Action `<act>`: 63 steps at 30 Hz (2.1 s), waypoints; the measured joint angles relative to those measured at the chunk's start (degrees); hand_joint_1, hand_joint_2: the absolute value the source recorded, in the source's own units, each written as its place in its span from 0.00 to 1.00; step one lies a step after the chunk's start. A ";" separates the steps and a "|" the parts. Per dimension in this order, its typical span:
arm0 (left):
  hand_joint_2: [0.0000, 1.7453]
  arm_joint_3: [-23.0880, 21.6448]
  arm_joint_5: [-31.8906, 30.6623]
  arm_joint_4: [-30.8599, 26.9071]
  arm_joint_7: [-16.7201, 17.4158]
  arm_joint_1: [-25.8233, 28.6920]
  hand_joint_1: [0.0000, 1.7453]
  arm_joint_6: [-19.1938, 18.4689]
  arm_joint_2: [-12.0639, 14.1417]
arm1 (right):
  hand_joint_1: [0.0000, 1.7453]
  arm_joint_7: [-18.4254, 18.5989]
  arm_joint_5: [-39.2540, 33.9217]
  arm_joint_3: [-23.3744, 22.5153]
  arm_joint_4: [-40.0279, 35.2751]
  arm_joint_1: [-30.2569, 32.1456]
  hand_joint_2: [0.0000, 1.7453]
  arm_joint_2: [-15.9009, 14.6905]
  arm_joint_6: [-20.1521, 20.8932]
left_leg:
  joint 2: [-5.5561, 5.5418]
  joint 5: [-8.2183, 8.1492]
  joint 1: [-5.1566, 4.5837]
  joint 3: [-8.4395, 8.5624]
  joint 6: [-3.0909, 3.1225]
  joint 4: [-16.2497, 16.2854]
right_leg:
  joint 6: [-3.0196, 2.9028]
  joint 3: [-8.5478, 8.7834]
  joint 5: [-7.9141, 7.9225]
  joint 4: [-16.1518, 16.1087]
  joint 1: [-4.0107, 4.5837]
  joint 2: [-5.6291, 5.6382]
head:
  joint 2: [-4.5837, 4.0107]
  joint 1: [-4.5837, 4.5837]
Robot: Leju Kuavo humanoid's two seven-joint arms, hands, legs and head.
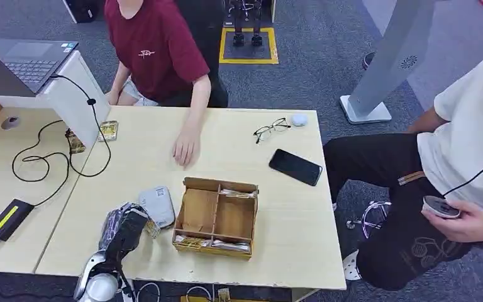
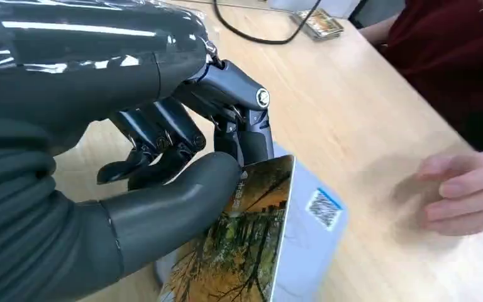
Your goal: Pass the card to the sensor for recognition and then transmit it.
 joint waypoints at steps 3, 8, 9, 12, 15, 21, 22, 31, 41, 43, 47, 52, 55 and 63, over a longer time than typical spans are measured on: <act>1.00 0.09 0.26 -1.57 -0.04 0.45 1.00 -0.13 -0.18 | 0.00 0.00 0.00 0.00 0.00 0.07 1.00 0.00 0.00 | -0.02 0.00 0.00 0.00 0.00 0.00 | 0.00 -0.01 0.00 0.00 0.00 -0.02 | 0.00 0.00; 1.00 0.35 8.12 -4.97 -3.61 1.49 1.00 -1.46 -0.22 | 0.00 -0.35 -0.09 0.00 0.00 0.14 1.00 0.00 -0.28 | -0.01 0.00 0.01 0.00 0.00 0.00 | 0.00 -0.01 0.00 0.00 0.00 -0.01 | 0.00 0.00; 1.00 0.35 10.58 -6.58 -4.00 1.68 1.00 -1.68 -0.18 | 0.00 -0.35 -0.09 0.00 0.00 0.17 1.00 0.00 -0.35 | -0.01 0.00 0.00 0.00 0.00 0.00 | 0.00 0.00 0.00 0.00 0.00 -0.01 | 0.00 0.02; 1.00 0.35 12.55 -9.50 -4.00 1.78 1.00 -1.79 0.17 | 0.00 -0.35 -0.09 0.00 0.00 0.19 1.00 0.02 -0.46 | -0.01 0.00 0.00 0.00 0.00 0.00 | 0.00 0.01 0.00 0.00 0.00 -0.01 | 0.00 0.00; 1.00 0.35 12.83 -11.41 -4.00 1.81 1.00 -1.81 0.37 | 0.00 -0.35 -0.09 0.00 0.00 0.19 1.00 0.02 -0.52 | -0.01 0.00 0.00 0.00 0.00 0.00 | 0.00 0.00 0.00 0.00 0.00 -0.01 | 0.00 0.00; 1.00 0.35 6.62 -12.07 -8.90 0.90 1.00 8.25 0.11 | 0.00 -0.02 0.39 0.04 0.00 0.14 1.00 0.17 -0.17 | -0.04 0.01 0.00 0.00 0.00 0.00 | 0.00 -0.01 0.00 0.00 0.00 -0.03 | 0.00 0.00; 1.00 0.35 5.68 -11.96 -9.77 0.28 1.00 10.19 0.06 | 0.00 0.07 0.57 0.11 0.00 0.07 1.00 0.17 -0.15 | -0.04 0.01 0.00 0.00 0.00 0.00 | 0.00 -0.01 0.00 0.00 0.00 -0.04 | 0.00 0.00; 1.00 1.09 1.87 -9.16 -14.51 -4.27 1.00 18.37 -0.31 | 0.00 0.00 2.29 1.20 -0.04 -0.25 1.00 0.20 0.70 | -0.03 0.02 0.00 0.01 0.00 0.00 | 0.01 -0.01 0.01 0.00 0.00 -0.02 | 0.00 0.00; 1.00 4.26 -1.46 -3.24 -17.18 -8.23 1.00 24.54 -0.33 | 0.00 0.20 3.28 2.14 -0.44 -0.34 1.00 0.20 1.03 | -0.02 0.02 0.00 0.00 0.00 0.01 | 0.01 -0.01 0.01 0.01 0.00 -0.01 | 0.00 0.00; 1.00 4.35 -1.59 -2.82 -17.35 -8.36 1.00 24.74 -0.35 | 0.00 0.20 3.28 2.29 -0.50 -0.35 1.00 0.20 1.03 | -0.02 0.02 0.00 0.00 0.00 0.01 | 0.01 -0.01 0.01 0.01 0.00 -0.01 | 0.00 0.00; 1.00 4.39 -1.64 -2.14 -17.38 -8.45 1.00 24.90 -0.39 | 0.00 0.09 3.28 2.45 -0.50 -0.34 1.00 0.20 1.03 | -0.02 0.02 0.00 0.00 0.00 0.00 | 0.01 -0.02 0.01 0.01 0.00 -0.01 | 0.00 -0.02; 1.00 4.42 -1.59 -1.60 -17.42 -8.57 0.00 24.90 -0.39 | 0.00 0.04 3.28 2.47 -0.50 -0.34 1.00 0.20 1.03 | -0.01 0.02 0.00 0.00 0.00 0.00 | 0.01 -0.02 0.01 0.01 0.00 -0.01 | 0.00 0.00; 1.00 4.42 -0.80 -1.58 -18.32 -8.57 0.00 24.68 -0.39 | 0.00 0.02 3.28 2.47 -0.50 -0.33 1.00 0.20 1.03 | -0.02 0.02 0.00 0.00 0.00 0.01 | 0.01 -0.01 0.01 0.01 0.00 -0.01 | 0.00 0.00; 1.00 3.89 11.88 -2.72 -15.56 -7.67 0.00 10.56 -1.23 | 0.00 0.18 2.08 2.47 -0.50 -0.22 1.00 0.26 -0.09 | 0.00 0.02 0.00 0.00 0.00 0.01 | 0.01 -0.01 0.01 0.01 0.00 0.00 | 0.00 0.00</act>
